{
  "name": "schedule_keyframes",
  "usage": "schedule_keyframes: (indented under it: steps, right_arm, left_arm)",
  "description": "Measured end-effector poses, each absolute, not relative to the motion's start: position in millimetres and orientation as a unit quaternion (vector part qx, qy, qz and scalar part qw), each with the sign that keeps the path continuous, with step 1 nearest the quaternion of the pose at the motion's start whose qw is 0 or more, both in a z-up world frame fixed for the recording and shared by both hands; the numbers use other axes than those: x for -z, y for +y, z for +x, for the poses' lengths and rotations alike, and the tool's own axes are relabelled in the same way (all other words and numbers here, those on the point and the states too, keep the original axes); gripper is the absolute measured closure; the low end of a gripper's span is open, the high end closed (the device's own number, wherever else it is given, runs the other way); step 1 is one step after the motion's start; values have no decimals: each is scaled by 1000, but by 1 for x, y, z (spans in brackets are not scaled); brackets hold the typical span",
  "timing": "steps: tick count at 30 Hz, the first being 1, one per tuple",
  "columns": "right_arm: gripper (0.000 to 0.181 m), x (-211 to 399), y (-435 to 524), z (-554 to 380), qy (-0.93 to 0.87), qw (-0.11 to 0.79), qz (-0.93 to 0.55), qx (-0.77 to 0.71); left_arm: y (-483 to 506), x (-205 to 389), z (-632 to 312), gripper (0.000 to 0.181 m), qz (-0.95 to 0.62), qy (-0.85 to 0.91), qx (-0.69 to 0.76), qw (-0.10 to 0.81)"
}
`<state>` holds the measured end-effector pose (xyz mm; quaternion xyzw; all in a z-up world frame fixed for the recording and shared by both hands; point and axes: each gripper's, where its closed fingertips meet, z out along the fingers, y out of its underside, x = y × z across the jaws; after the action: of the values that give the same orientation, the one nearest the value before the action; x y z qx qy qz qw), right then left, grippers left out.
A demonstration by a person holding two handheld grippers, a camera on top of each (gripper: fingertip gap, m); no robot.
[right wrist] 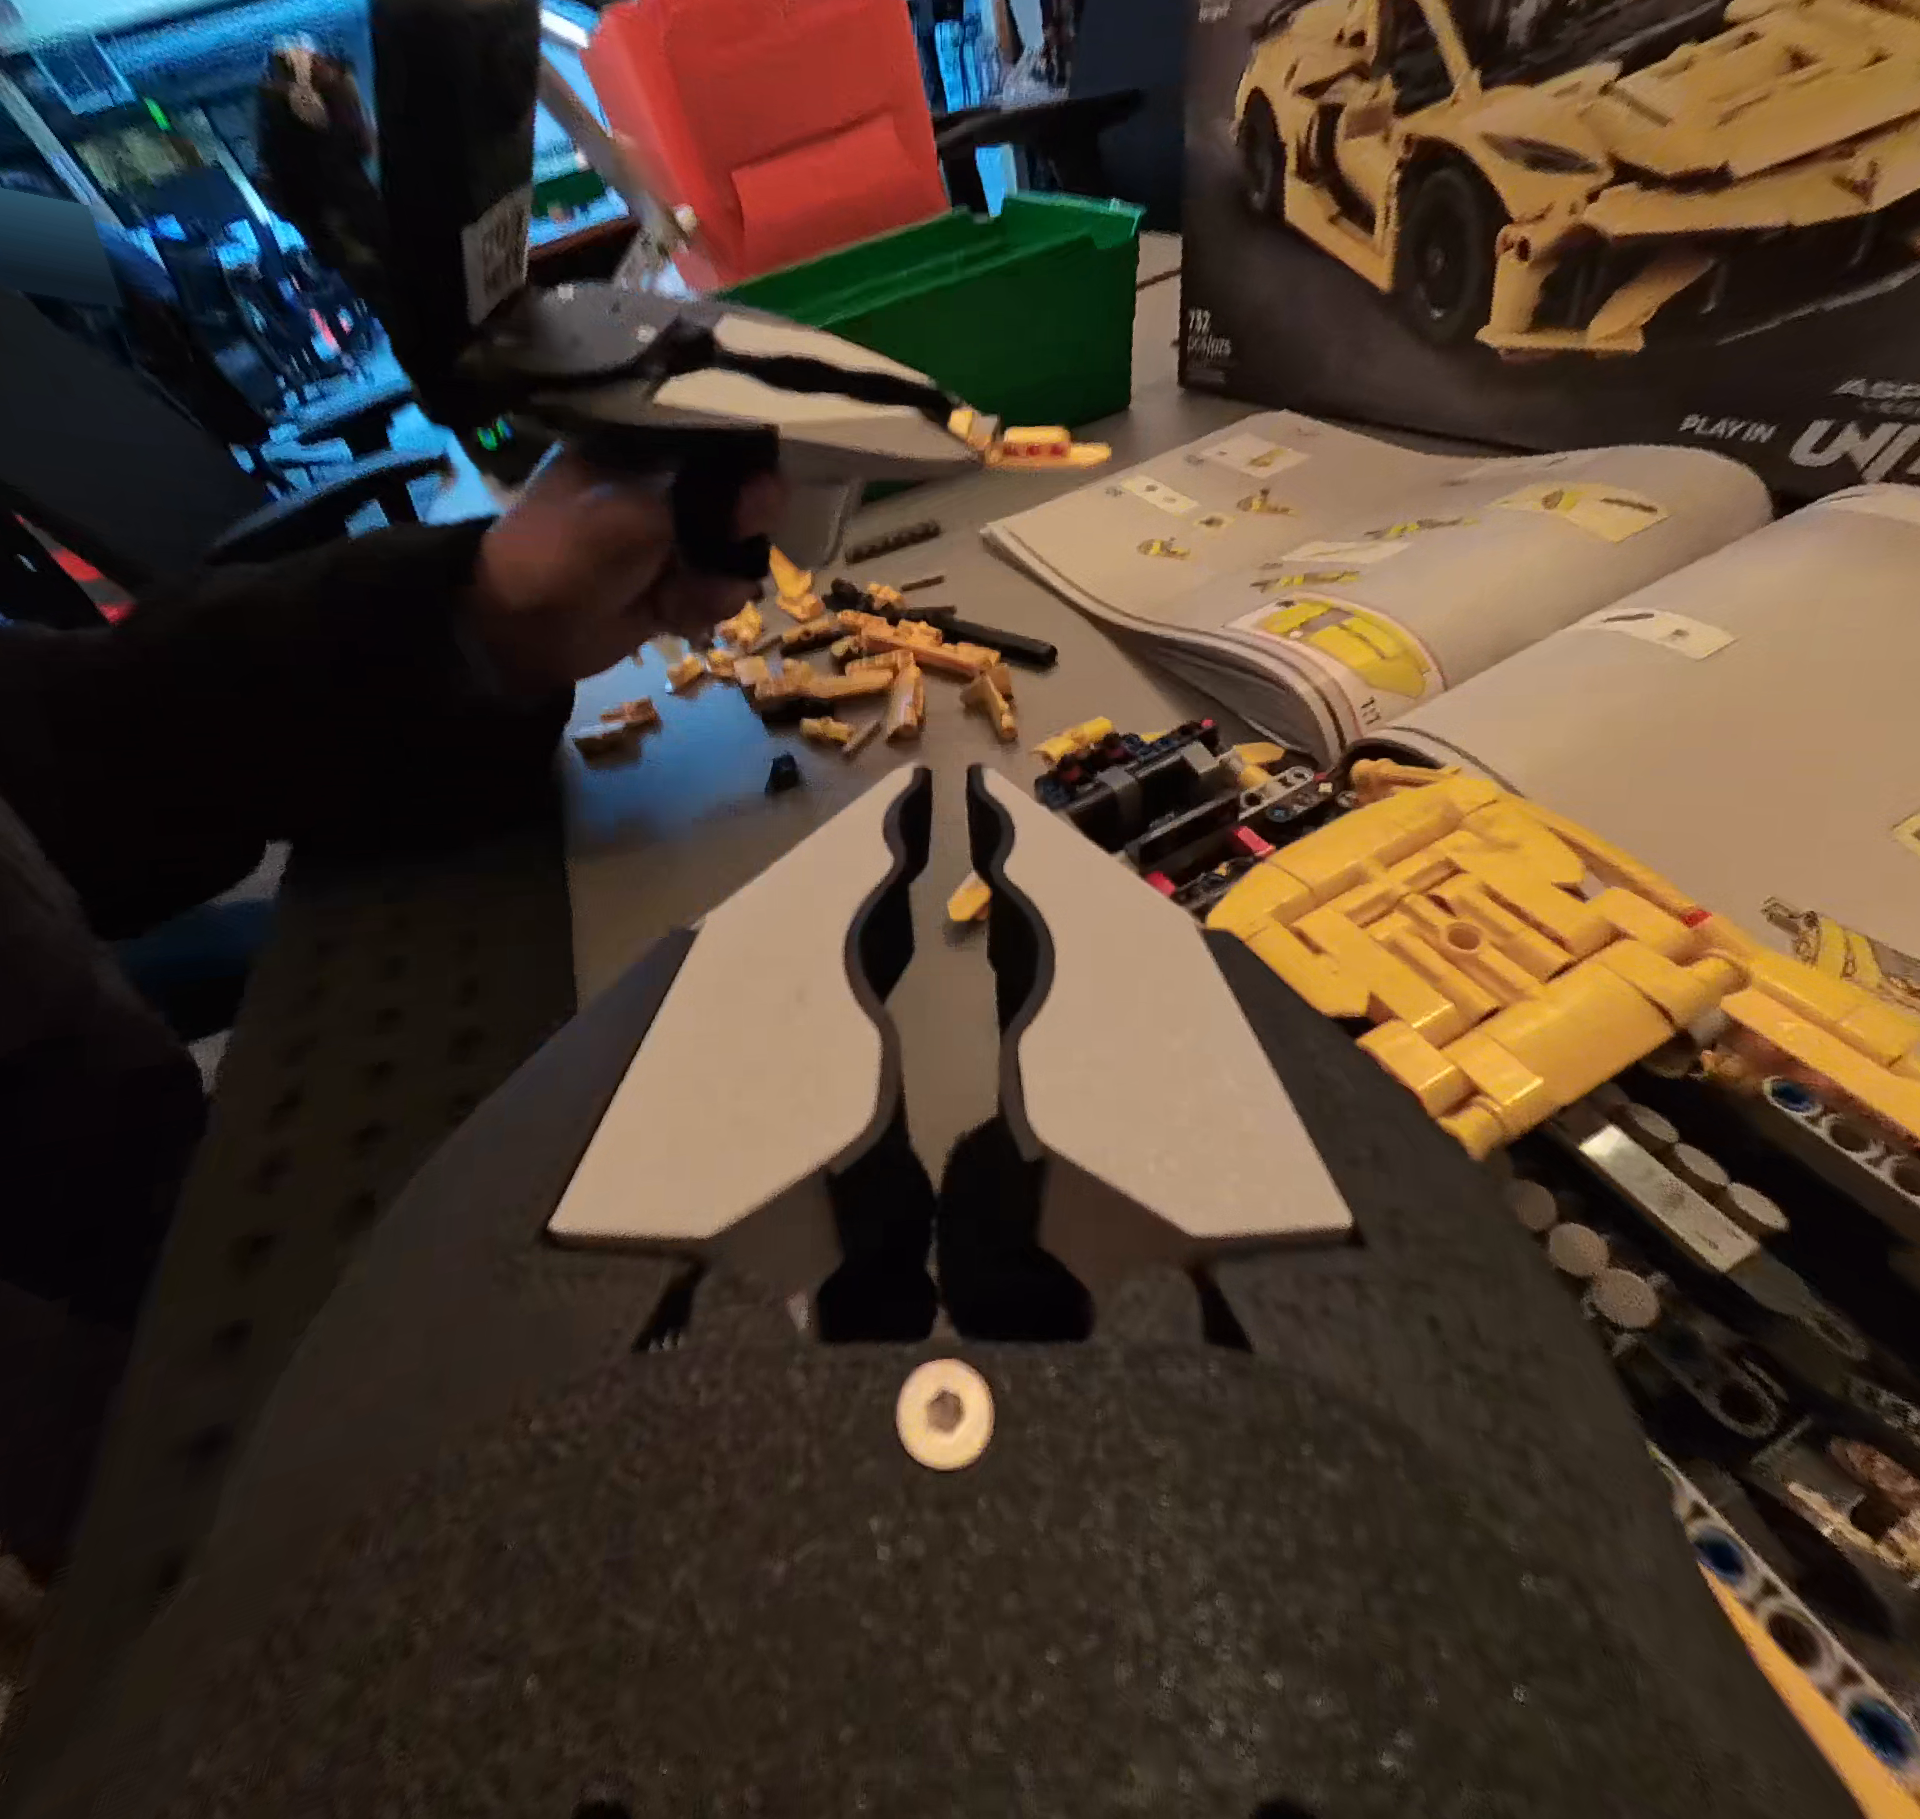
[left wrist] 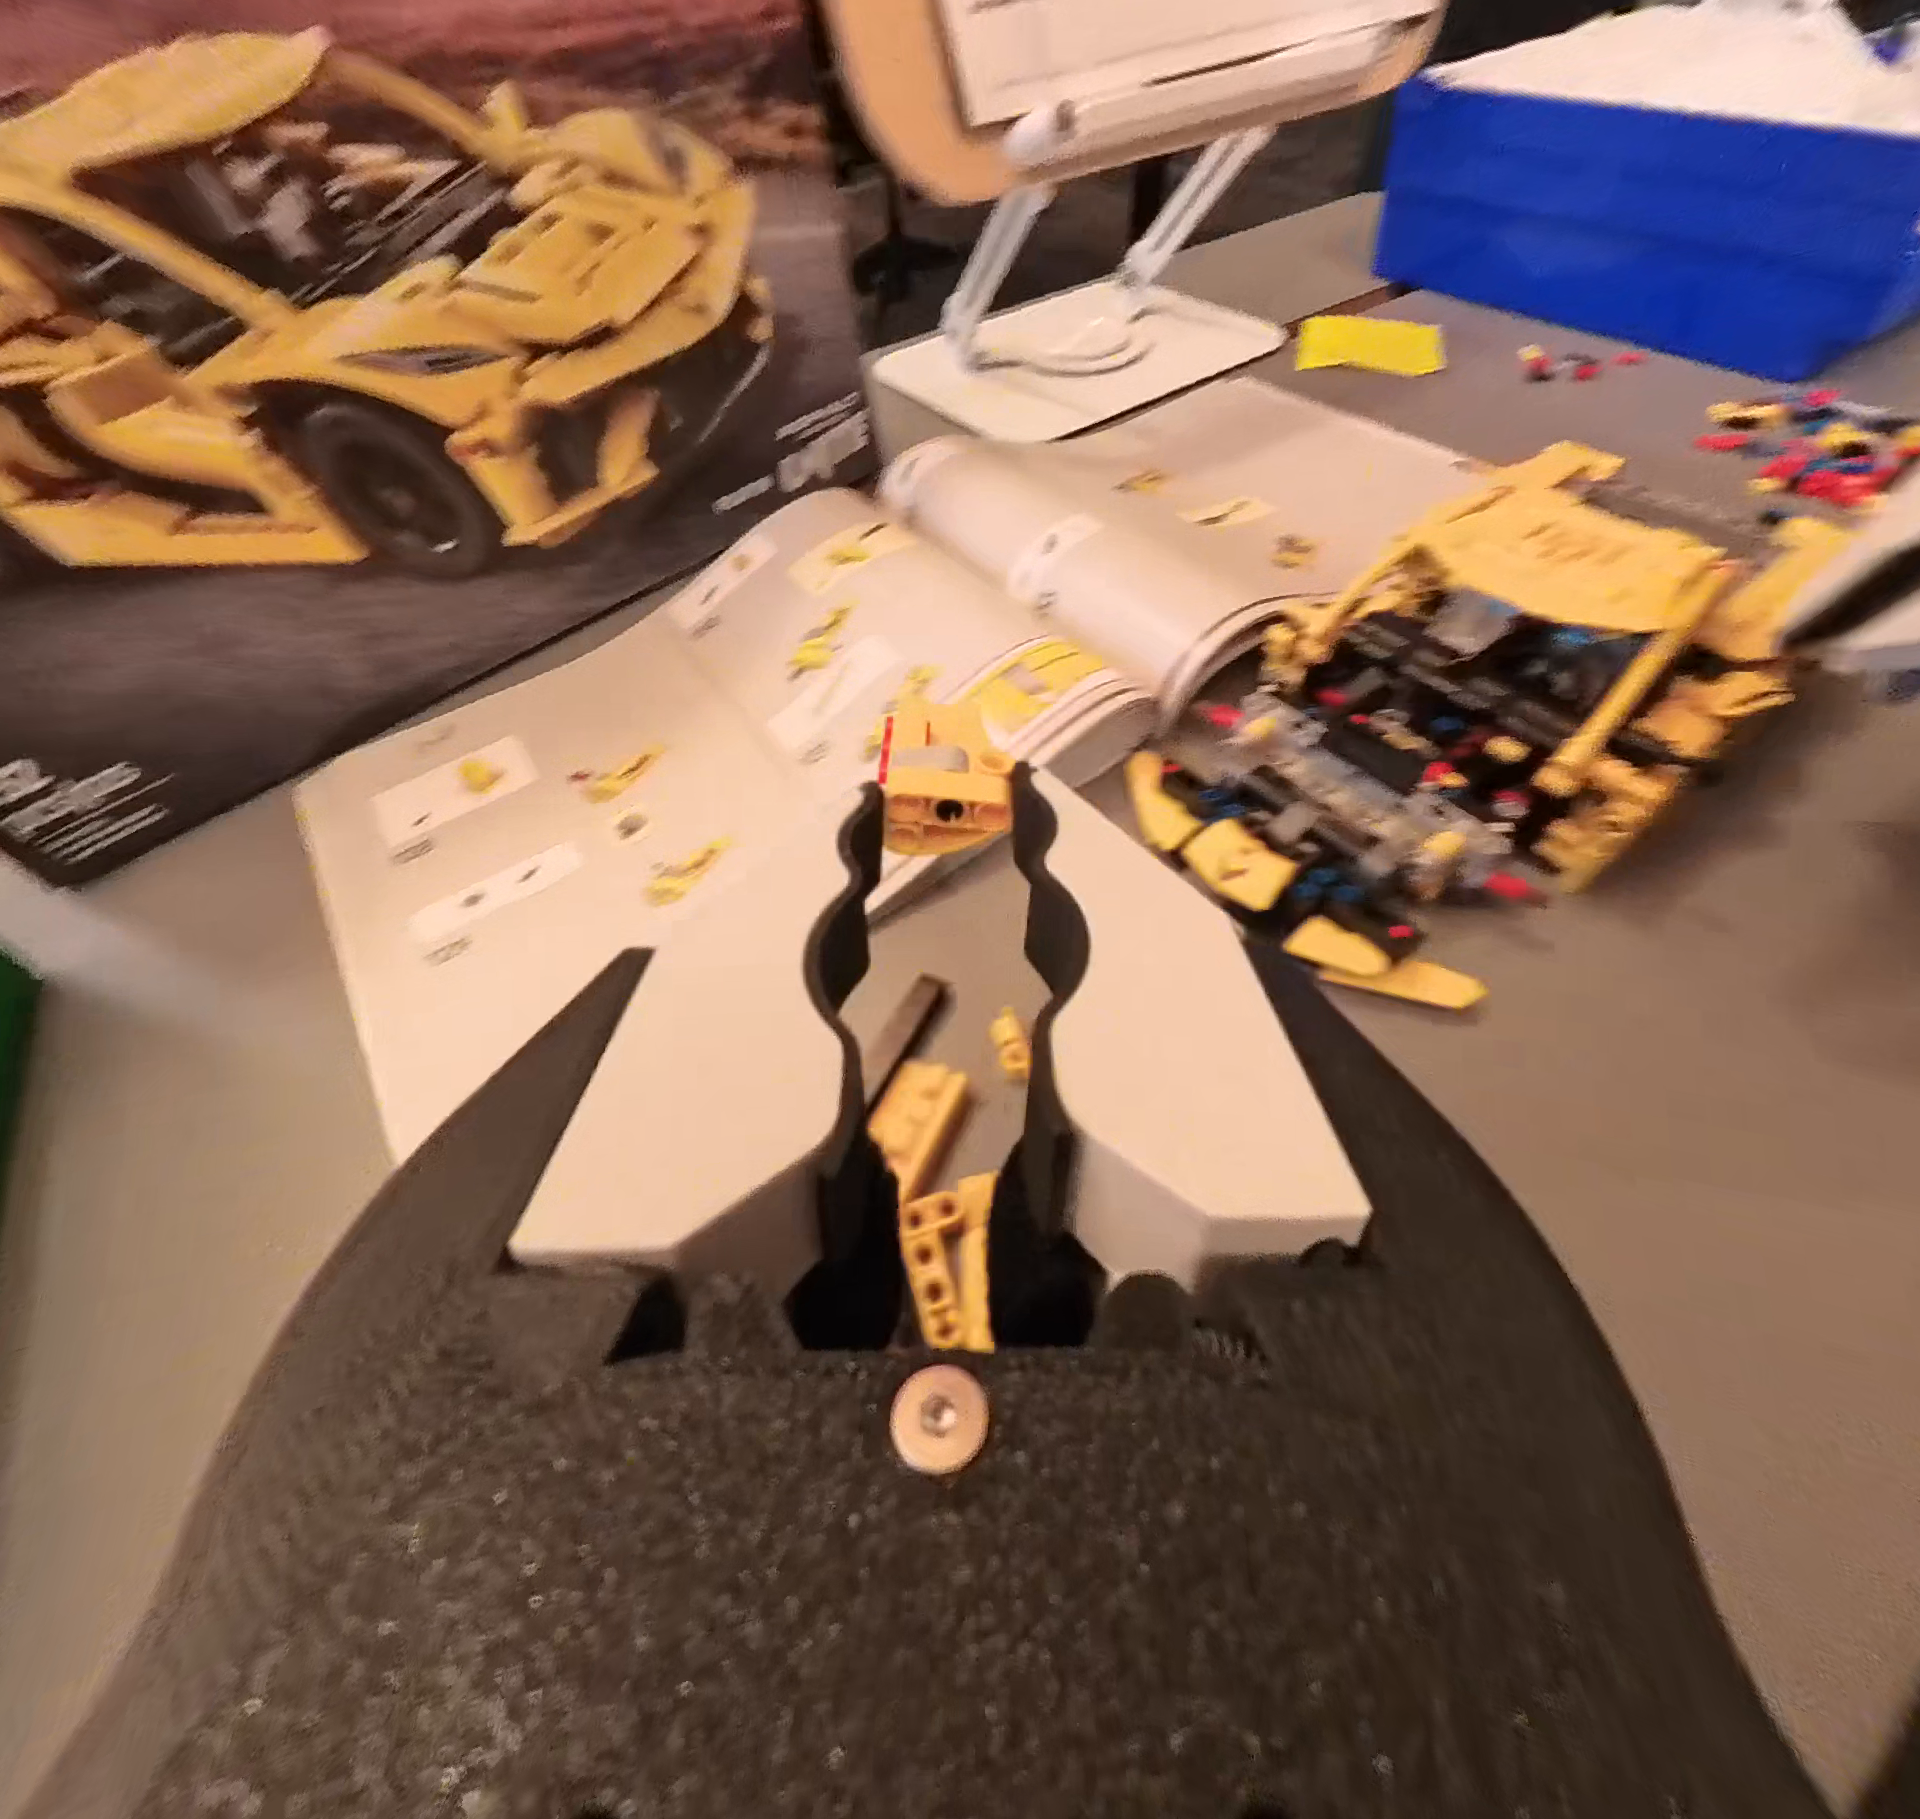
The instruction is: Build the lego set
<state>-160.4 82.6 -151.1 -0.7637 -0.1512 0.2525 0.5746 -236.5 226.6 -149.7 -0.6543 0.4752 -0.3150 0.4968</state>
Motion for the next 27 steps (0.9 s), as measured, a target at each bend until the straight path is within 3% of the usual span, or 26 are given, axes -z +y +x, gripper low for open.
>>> schedule_keyframes:
  steps: [7,22,27]
  right_arm:
    - [180,167,87,-168,-186,556,-777,-228]
    - [181,171,94,-175,-179,543,-776,-267]
    - [181,160,93,-168,-162,563,-762,-276]
  left_arm:
    - [259,169,-254,157,-698,447,274,488]
    - [244,163,-243,157,-678,454,331,474]
    - [174,137,-218,157,-570,520,466,432]
